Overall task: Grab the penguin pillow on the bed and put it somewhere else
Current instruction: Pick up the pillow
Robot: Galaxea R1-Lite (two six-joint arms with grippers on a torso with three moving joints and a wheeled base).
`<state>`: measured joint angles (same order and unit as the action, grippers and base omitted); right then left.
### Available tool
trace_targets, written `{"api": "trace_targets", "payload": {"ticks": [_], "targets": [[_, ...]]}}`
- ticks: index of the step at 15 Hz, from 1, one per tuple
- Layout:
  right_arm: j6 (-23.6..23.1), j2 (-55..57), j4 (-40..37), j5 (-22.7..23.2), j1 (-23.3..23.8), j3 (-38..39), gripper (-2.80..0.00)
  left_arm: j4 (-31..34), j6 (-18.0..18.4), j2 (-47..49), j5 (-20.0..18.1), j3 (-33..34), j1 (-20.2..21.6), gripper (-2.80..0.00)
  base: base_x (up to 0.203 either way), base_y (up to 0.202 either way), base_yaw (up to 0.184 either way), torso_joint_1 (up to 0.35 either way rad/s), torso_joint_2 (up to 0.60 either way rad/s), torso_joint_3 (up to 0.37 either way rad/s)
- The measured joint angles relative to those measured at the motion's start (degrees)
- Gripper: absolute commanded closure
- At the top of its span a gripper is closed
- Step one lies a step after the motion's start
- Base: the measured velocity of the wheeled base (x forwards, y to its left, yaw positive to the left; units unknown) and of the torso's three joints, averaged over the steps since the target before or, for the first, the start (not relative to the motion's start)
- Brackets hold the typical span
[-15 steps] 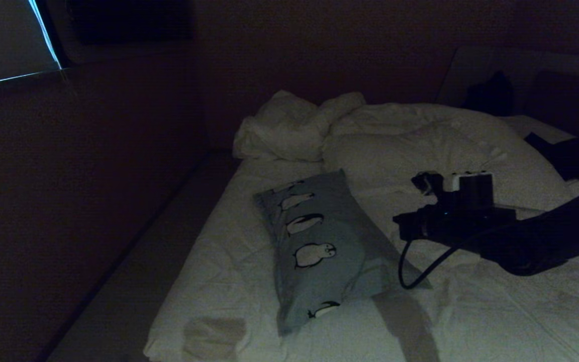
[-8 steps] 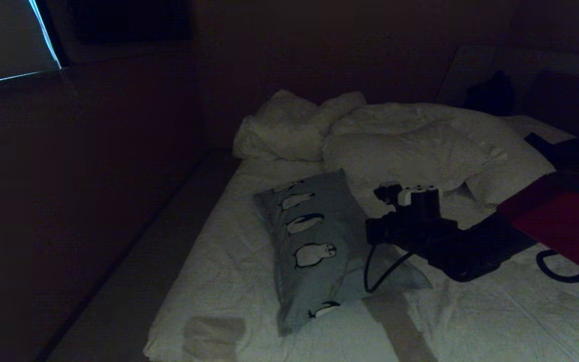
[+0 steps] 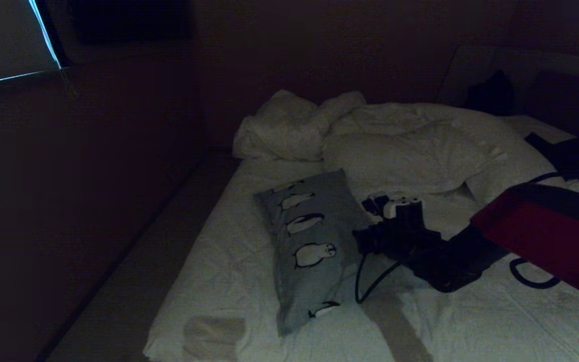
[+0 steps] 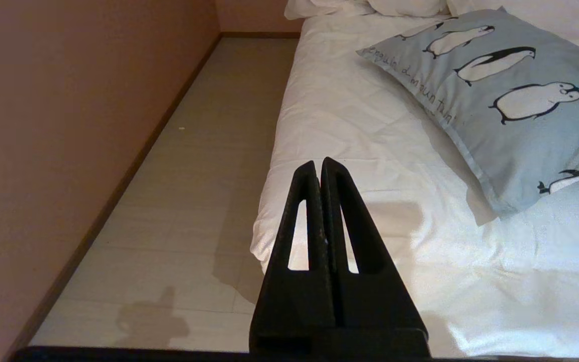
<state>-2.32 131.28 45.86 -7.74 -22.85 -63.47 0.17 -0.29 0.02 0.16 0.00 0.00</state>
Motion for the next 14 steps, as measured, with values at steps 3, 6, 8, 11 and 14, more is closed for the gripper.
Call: {"api": "trace_targets", "payload": {"ticks": [3,6,8,11,14], "targets": [[0.06,1.47,1.16,-1.71,-2.05,-0.02,-2.8,-0.01,0.02,0.0,-0.02,0.0,0.0,0.0,0.0,0.0,0.0,0.0,0.0,0.0],[0.39,3.56,1.16,-3.25,-3.12,-1.22,-2.8,0.01,0.02,0.0,0.0,0.0,0.0,0.0,0.0,0.0,0.0,0.0,0.0,0.0],[0.41,5.45,1.18,-3.99,-3.88,-1.77,-2.8,-0.01,-0.01,0.0,-0.02,0.0,0.0,0.0,0.0,0.0,0.0,0.0,0.0,0.0],[0.72,9.09,1.1,-4.77,-4.59,-3.6,-2.8,-0.01,0.02,0.0,0.01,0.0,0.0,0.0,0.0,0.0,0.0,0.0,0.0,0.0],[0.78,12.71,1.01,-5.51,-4.8,-5.42,-2.8,-0.01,0.02,0.0,-0.01,0.0,0.0,0.0,0.0,0.0,0.0,0.0,0.0,0.0]]}}
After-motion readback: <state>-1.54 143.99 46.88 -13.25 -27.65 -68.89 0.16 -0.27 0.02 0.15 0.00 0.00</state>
